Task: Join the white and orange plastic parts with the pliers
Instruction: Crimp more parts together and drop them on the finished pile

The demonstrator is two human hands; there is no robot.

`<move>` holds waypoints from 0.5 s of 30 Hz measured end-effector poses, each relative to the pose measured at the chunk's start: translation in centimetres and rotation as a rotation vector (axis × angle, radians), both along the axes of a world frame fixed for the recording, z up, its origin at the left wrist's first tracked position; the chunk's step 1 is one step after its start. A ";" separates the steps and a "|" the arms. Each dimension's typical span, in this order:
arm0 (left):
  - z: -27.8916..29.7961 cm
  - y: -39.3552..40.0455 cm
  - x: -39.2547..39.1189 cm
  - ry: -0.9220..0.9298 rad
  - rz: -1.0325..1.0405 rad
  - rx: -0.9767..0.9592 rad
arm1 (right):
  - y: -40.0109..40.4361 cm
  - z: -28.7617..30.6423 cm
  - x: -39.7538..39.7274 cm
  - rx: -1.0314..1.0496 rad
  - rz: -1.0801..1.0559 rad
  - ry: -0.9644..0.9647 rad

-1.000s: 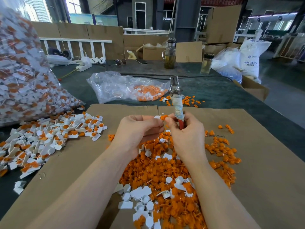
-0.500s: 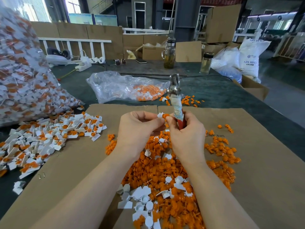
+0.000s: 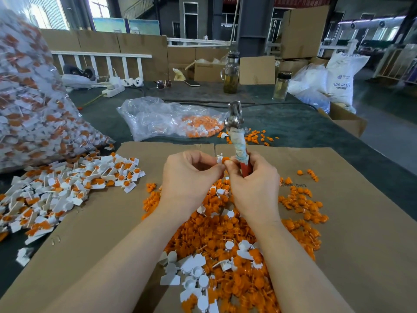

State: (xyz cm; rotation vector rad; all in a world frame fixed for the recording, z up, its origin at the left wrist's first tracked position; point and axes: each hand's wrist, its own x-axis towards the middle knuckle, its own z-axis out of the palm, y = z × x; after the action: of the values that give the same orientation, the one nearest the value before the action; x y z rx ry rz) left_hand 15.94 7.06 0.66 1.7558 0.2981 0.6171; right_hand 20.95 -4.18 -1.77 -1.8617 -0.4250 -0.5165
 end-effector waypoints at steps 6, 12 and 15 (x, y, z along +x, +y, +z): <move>-0.1 -0.1 0.1 0.006 0.038 0.001 | 0.1 0.1 0.2 0.006 0.034 0.043; -0.3 0.1 0.3 0.028 0.119 0.026 | -0.2 0.1 0.4 0.004 0.141 0.120; -0.5 0.2 0.4 0.033 0.130 0.029 | -0.5 0.5 0.3 0.001 0.216 0.173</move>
State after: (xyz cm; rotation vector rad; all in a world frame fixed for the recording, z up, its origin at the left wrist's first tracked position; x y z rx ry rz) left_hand 16.31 7.29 0.14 1.7857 0.4306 0.6893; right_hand 21.24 -4.66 -1.29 -1.8162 -0.5021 -0.2083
